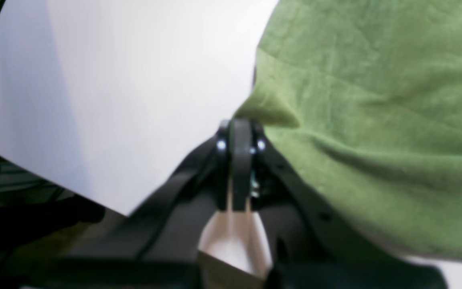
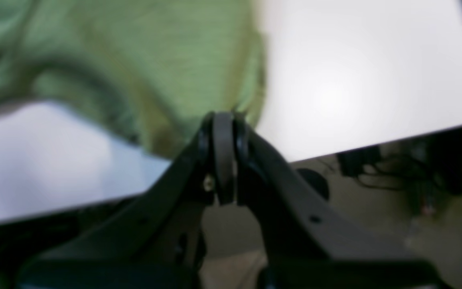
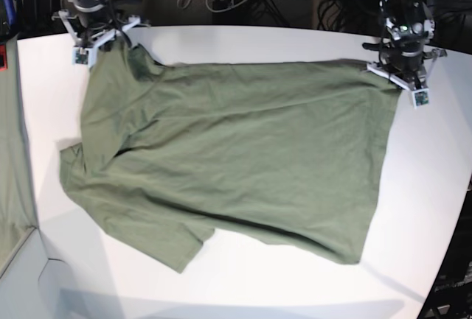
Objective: Layout the t-shirt on the table in an organized manner, then fold the t-shirt properly
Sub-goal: 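Drag the shirt shoulder with the right gripper away from the left gripper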
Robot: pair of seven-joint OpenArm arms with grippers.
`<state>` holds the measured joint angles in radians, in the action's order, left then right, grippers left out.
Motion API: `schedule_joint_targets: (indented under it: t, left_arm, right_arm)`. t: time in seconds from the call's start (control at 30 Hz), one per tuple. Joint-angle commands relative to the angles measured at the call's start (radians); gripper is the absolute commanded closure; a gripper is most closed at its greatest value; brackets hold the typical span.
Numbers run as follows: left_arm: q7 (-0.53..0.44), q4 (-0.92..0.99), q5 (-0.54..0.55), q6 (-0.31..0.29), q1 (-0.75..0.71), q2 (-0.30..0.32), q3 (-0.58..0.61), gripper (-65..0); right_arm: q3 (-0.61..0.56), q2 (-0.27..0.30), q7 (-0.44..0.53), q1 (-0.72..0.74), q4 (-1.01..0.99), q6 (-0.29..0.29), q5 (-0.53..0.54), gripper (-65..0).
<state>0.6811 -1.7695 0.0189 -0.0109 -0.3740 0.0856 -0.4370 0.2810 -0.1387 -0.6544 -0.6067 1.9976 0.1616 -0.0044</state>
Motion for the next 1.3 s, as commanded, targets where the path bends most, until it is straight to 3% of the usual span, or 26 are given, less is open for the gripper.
schedule_joint_targets:
  t: [0.0, 0.47, 0.87, 1.27]
  left_arm:
    - [-0.019, -0.022, -0.004, 0.004, 0.000, 0.009, -0.003, -0.4]
    - [-0.022, -0.014, -0.004, 0.004, 0.005, 0.012, -0.001, -0.4]
    - [-0.022, -0.019, -0.004, 0.004, 0.008, 0.018, -0.003, -0.4]
    - [-0.022, -0.026, -0.004, 0.004, 0.023, 0.039, -0.003, -0.4]
  right_arm:
    - [-0.015, 0.001, 0.018, -0.017, 0.022, 0.002, 0.002, 0.0]
    - [-0.171, 0.004, 0.021, -0.127, 0.021, 0.002, 0.002, 0.0]
    - [-0.145, 0.026, 0.025, -0.210, 0.019, 0.002, -0.001, 0.0]
    - [-0.002, 0.026, 0.025, -0.210, 0.021, 0.002, 0.001, 0.0]
